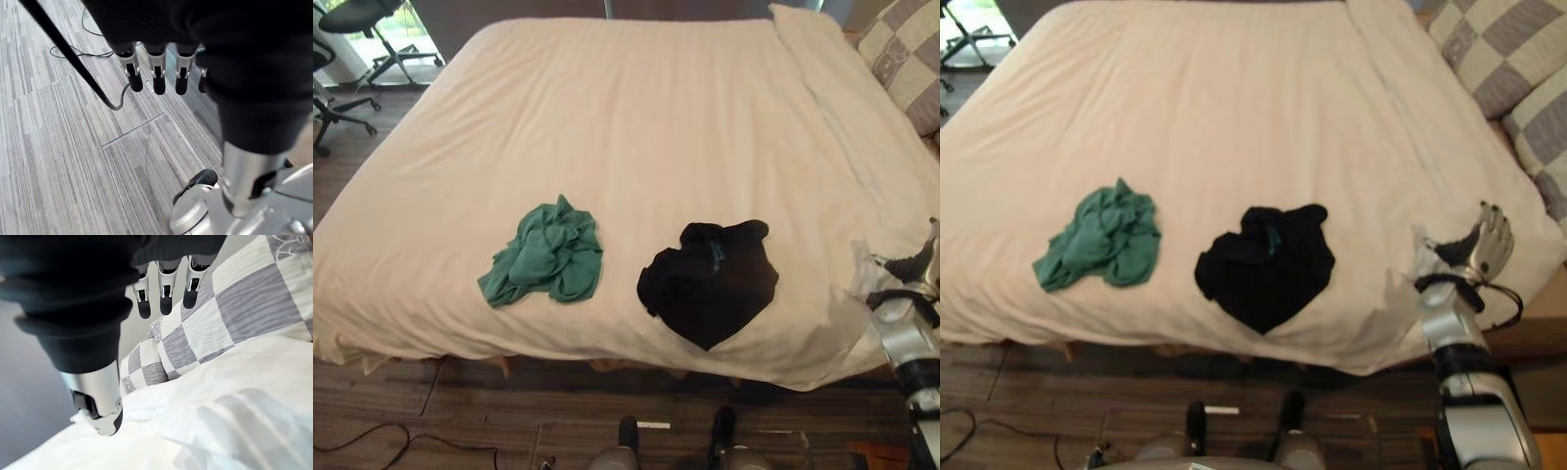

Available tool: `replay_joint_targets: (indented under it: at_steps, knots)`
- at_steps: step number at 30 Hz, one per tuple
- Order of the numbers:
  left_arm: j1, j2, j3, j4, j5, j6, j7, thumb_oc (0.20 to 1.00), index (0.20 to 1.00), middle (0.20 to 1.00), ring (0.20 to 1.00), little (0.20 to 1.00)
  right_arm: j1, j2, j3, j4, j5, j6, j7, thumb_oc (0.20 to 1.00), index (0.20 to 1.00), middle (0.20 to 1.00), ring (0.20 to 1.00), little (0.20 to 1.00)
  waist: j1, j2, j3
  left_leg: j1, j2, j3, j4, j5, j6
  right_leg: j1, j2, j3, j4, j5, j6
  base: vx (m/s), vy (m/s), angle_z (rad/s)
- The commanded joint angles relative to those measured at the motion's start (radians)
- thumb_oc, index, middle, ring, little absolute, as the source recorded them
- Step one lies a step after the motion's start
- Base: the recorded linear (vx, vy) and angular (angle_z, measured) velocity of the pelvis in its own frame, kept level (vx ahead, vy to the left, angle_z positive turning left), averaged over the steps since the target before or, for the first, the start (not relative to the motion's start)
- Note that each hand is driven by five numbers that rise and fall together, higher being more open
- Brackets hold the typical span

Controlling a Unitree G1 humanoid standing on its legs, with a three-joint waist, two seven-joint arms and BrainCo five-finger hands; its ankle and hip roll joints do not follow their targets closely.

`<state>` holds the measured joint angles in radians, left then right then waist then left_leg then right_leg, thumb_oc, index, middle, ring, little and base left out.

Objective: Tidy up the quilt and then pick up the clothes from the bed and put them into the laundry hamper.

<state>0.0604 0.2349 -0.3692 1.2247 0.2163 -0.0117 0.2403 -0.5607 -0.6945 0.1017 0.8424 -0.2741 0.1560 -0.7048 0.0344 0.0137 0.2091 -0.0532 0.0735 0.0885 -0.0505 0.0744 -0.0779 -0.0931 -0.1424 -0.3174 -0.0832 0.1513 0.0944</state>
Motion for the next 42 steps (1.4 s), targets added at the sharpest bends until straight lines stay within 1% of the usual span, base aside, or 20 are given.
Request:
replay_joint_targets:
  at_steps: [1, 4, 6, 7, 8, 15, 16, 17, 19, 21, 24, 28, 30, 31, 33, 35, 37, 38, 40, 42]
  knots:
    - [-0.099, 0.043, -0.049, 0.007, -0.019, -0.031, 0.028, 1.0, 1.0, 1.0, 1.0, 1.0, -0.305, -0.169, 0.136, 0.152, 0.046, -0.013, 0.011, 1.0, 1.0, 1.0, 1.0, 1.0, 0.05, -0.047, 0.12, -0.019, 0.073, -0.054, 0.026, -0.047, -0.029, -0.06, -0.04, 0.066, 0.067, -0.082, 0.086, -0.13, 0.014, 0.21]
    - [-0.135, 0.056, -0.07, -0.005, -0.066, -0.045, 0.038, 1.0, 1.0, 1.0, 1.0, 1.0, -0.437, -0.249, 0.238, 0.325, 0.076, -0.008, 0.059, 1.0, 1.0, 1.0, 1.0, 1.0, 0.053, -0.055, 0.162, -0.094, 0.071, -0.068, 0.045, -0.029, -0.036, -0.128, -0.049, 0.065, 0.092, -0.073, 0.086, -0.12, 0.029, 0.15]
    - [-0.141, 0.056, -0.074, -0.008, -0.08, -0.044, 0.041, 1.0, 1.0, 1.0, 1.0, 1.0, -0.468, -0.265, 0.259, 0.356, 0.081, -0.005, 0.071, 1.0, 1.0, 1.0, 1.0, 1.0, 0.052, -0.056, 0.173, -0.114, 0.07, -0.071, 0.047, -0.024, -0.039, -0.145, -0.051, 0.065, 0.096, -0.07, 0.087, -0.05, 0.029, 0.04]
    - [-0.144, 0.049, -0.082, -0.009, -0.095, -0.044, 0.045, 1.0, 1.0, 1.0, 1.0, 1.0, -0.509, -0.296, 0.281, 0.413, 0.098, 0.003, 0.083, 0.391, 0.391, 0.391, 0.391, 0.391, 0.048, -0.058, 0.192, -0.144, 0.066, -0.072, 0.052, -0.019, -0.041, -0.172, -0.05, 0.066, 0.105, -0.066, 0.087, -0.05, 0.019, 0.05]
    - [-0.148, 0.046, -0.083, -0.007, -0.105, -0.043, 0.048, 1.0, 1.0, 1.0, 1.0, 1.0, -0.536, -0.311, 0.287, 0.427, 0.119, 0.002, 0.085, 0.2, 0.2, 0.2, 0.2, 0.2, 0.045, -0.061, 0.206, -0.163, 0.063, -0.074, 0.057, -0.018, -0.041, -0.191, -0.05, 0.069, 0.111, -0.064, 0.088, -0.07, 0.024, 0.05]
    - [-0.169, 0.023, -0.084, 0.022, -0.147, -0.035, 0.039, 1.0, 1.0, 1.0, 1.0, 1.0, -0.622, -0.362, 0.38, 0.548, 0.165, -0.003, 0.182, 0.2, 0.2, 0.2, 0.2, 0.2, 0.028, -0.075, 0.256, -0.25, 0.05, -0.079, 0.124, -0.033, -0.041, -0.283, -0.061, 0.087, 0.178, -0.073, 0.08, -0.05, 0.012, -0.01]
    - [-0.178, 0.025, -0.08, 0.036, -0.146, -0.035, 0.026, 1.0, 1.0, 1.0, 1.0, 1.0, -0.634, -0.354, 0.432, 0.602, 0.137, -0.01, 0.269, 0.2, 0.2, 0.2, 0.2, 0.2, 0.027, -0.081, 0.265, -0.259, 0.044, -0.082, 0.155, -0.048, -0.039, -0.288, -0.063, 0.087, 0.205, -0.086, 0.076, -0.04, -0.012, -0.03]
    - [-0.178, 0.025, -0.079, 0.036, -0.146, -0.035, 0.026, 1.0, 1.0, 1.0, 1.0, 1.0, -0.636, -0.354, 0.434, 0.604, 0.138, -0.011, 0.269, 0.2, 0.2, 0.2, 0.2, 0.2, 0.026, -0.081, 0.266, -0.259, 0.044, -0.082, 0.156, -0.049, -0.039, -0.289, -0.063, 0.086, 0.205, -0.087, 0.077, -0.04, -0.015, 0.0]
    - [-0.188, 0.048, -0.079, 0.041, -0.13, -0.034, -0.006, 1.0, 1.0, 1.0, 1.0, 1.0, -0.643, -0.372, 0.52, 0.687, 0.017, 0.003, 0.385, 0.2, 0.2, 0.2, 0.2, 0.2, 0.024, -0.091, 0.26, -0.251, 0.034, -0.091, 0.171, -0.065, -0.038, -0.269, -0.071, 0.078, 0.213, -0.095, 0.075, 0.01, -0.015, 0.11]
    - [-0.183, 0.063, -0.067, 0.035, -0.128, -0.032, -0.023, 1.0, 1.0, 1.0, 1.0, 1.0, -0.613, -0.39, 0.562, 0.71, -0.07, 0.007, 0.454, 0.2, 0.2, 0.2, 0.2, 0.2, 0.024, -0.097, 0.253, -0.239, 0.034, -0.097, 0.163, -0.065, -0.04, -0.249, -0.072, 0.067, 0.204, -0.096, 0.076, 0.02, -0.023, 0.17]
    - [-0.178, 0.08, -0.051, 0.021, -0.127, -0.03, -0.054, 1.0, 1.0, 1.0, 1.0, 1.0, -0.571, -0.42, 0.561, 0.71, -0.11, 0.011, 0.504, 0.2, 0.2, 0.2, 0.2, 0.2, 0.028, -0.109, 0.24, -0.212, 0.037, -0.102, 0.141, -0.061, -0.041, -0.208, -0.071, 0.051, 0.186, -0.095, 0.077, 0.02, -0.028, 0.21]
    - [-0.162, 0.088, -0.017, 0.038, -0.129, -0.012, -0.08, 1.0, 1.0, 1.0, 1.0, 1.0, -0.531, -0.436, 0.506, 0.711, -0.093, 0.025, 0.51, 0.2, 0.2, 0.2, 0.2, 0.2, 0.038, -0.129, 0.214, -0.167, 0.044, -0.109, 0.114, -0.059, -0.044, -0.159, -0.068, 0.033, 0.163, -0.093, 0.079, 0.03, -0.023, 0.06]
    - [-0.145, 0.081, 0.004, 0.049, -0.132, 0.002, -0.084, 1.0, 1.0, 1.0, 1.0, 1.0, -0.516, -0.425, 0.454, 0.709, -0.072, 0.045, 0.482, 1.0, 1.0, 1.0, 1.0, 1.0, 0.043, -0.135, 0.18, -0.122, 0.054, -0.114, 0.083, -0.058, -0.048, -0.111, -0.063, 0.023, 0.135, -0.094, 0.081, 0.07, -0.019, -0.01]
    - [-0.145, 0.083, 0.004, 0.049, -0.132, 0.002, -0.084, 1.0, 1.0, 1.0, 1.0, 1.0, -0.513, -0.425, 0.451, 0.708, -0.072, 0.046, 0.481, 1.0, 1.0, 1.0, 1.0, 1.0, 0.042, -0.137, 0.178, -0.125, 0.052, -0.115, 0.081, -0.054, -0.047, -0.113, -0.066, 0.022, 0.133, -0.091, 0.082, 0.06, -0.011, 0.0]
    - [-0.135, 0.065, 0.02, 0.056, -0.145, 0.01, -0.081, 1.0, 1.0, 1.0, 1.0, 1.0, -0.462, -0.38, 0.315, 0.682, 0.053, 0.05, 0.415, 1.0, 1.0, 1.0, 1.0, 1.0, 0.037, -0.141, 0.147, -0.091, 0.061, -0.118, 0.057, -0.053, -0.048, -0.078, -0.061, 0.017, 0.109, -0.088, 0.085, 0.06, -0.013, 0.0]
    - [-0.121, 0.041, 0.033, 0.069, -0.151, 0.016, -0.078, 1.0, 1.0, 1.0, 1.0, 1.0, -0.384, -0.288, 0.201, 0.653, 0.157, 0.03, 0.366, 1.0, 1.0, 1.0, 1.0, 1.0, 0.032, -0.14, 0.11, -0.056, 0.069, -0.118, 0.028, -0.048, -0.05, -0.045, -0.057, 0.009, 0.08, -0.08, 0.09, 0.07, -0.007, 0.01]
    - [-0.105, 0.009, 0.04, 0.103, -0.135, 0.027, -0.077, 1.0, 1.0, 1.0, 1.0, 1.0, -0.347, -0.105, 0.135, 0.582, 0.246, 0.007, 0.313, 1.0, 1.0, 1.0, 1.0, 1.0, 0.02, -0.132, 0.052, -0.006, 0.075, -0.1, -0.003, -0.048, -0.052, -0.002, -0.047, 0.019, 0.037, -0.071, 0.095, 0.08, 0.033, -0.02]
    - [-0.103, 0.009, 0.041, 0.103, -0.135, 0.027, -0.077, 1.0, 1.0, 1.0, 1.0, 1.0, -0.345, -0.102, 0.134, 0.58, 0.247, 0.008, 0.311, 1.0, 1.0, 1.0, 1.0, 1.0, 0.021, -0.133, 0.052, -0.003, 0.076, -0.099, -0.006, -0.048, -0.052, 0.0, -0.047, 0.02, 0.035, -0.07, 0.095, 0.09, 0.037, -0.09]
    - [-0.094, -0.008, 0.047, 0.103, -0.142, 0.032, -0.073, 1.0, 1.0, 1.0, 1.0, 1.0, -0.298, 0.021, 0.106, 0.504, 0.297, -0.012, 0.283, 1.0, 1.0, 1.0, 1.0, 1.0, 0.012, -0.122, 0.02, 0.026, 0.075, -0.088, -0.01, -0.055, -0.048, 0.023, -0.044, 0.036, 0.026, -0.072, 0.095, 0.09, 0.044, -0.18]
    - [-0.084, -0.023, 0.058, 0.095, -0.152, 0.032, -0.066, 1.0, 1.0, 1.0, 1.0, 1.0, -0.223, 0.1, 0.073, 0.415, 0.352, -0.037, 0.269, 1.0, 1.0, 1.0, 1.0, 1.0, 0.005, -0.108, -0.004, 0.051, 0.071, -0.081, -0.012, -0.063, -0.042, 0.041, -0.045, 0.05, 0.024, -0.074, 0.094, 0.1, 0.051, -0.1]
